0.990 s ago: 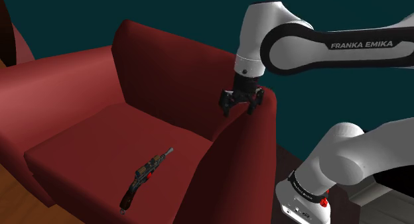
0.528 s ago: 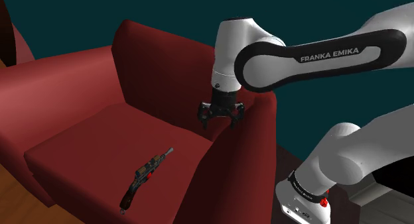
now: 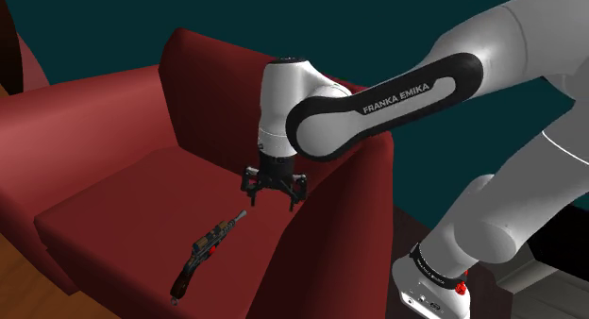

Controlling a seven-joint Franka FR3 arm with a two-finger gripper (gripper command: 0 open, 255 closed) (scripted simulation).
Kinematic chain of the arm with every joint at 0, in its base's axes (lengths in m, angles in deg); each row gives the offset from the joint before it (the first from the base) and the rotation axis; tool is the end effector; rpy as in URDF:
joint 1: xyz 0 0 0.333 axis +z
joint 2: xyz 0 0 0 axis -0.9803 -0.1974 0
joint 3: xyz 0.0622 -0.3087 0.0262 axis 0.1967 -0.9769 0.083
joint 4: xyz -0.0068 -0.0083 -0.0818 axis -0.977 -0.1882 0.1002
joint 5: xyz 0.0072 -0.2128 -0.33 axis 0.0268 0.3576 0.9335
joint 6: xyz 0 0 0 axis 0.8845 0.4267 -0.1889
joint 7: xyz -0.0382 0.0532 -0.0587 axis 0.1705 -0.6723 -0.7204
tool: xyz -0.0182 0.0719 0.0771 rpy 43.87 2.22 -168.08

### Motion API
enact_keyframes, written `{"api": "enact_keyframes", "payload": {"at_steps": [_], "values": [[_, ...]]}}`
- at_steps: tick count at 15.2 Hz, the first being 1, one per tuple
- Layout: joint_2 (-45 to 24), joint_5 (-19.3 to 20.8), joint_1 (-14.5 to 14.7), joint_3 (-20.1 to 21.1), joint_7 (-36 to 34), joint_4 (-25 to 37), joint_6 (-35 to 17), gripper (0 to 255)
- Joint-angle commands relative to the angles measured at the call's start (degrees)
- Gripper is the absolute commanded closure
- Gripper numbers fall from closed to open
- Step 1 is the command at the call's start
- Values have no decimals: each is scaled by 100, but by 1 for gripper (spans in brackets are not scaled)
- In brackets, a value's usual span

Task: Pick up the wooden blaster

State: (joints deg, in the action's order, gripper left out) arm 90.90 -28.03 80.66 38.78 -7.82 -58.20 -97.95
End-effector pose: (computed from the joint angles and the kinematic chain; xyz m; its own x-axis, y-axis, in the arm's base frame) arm 0.3935 0.2885 0.3691 0.6165 -0.7759 -0.1339 -0.7749 -0.6281 0.0715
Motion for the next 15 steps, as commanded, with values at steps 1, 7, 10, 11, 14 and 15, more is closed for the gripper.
{"api": "enact_keyframes", "payload": {"at_steps": [1, 7, 10, 11, 14, 15], "values": [[-518, 114, 8, 115, -575, 387, -201, 0], [-2020, 826, 325, 54, -2052, 1377, -730, 0], [-2524, 1037, 528, -83, -2503, 1797, -844, 0], [-2573, 1061, 546, -102, -2509, 1778, -909, 0], [-2729, 1143, 590, -151, -2533, 1727, -1101, 0], [-2782, 1170, 606, -169, -2541, 1713, -1164, 0]]}}
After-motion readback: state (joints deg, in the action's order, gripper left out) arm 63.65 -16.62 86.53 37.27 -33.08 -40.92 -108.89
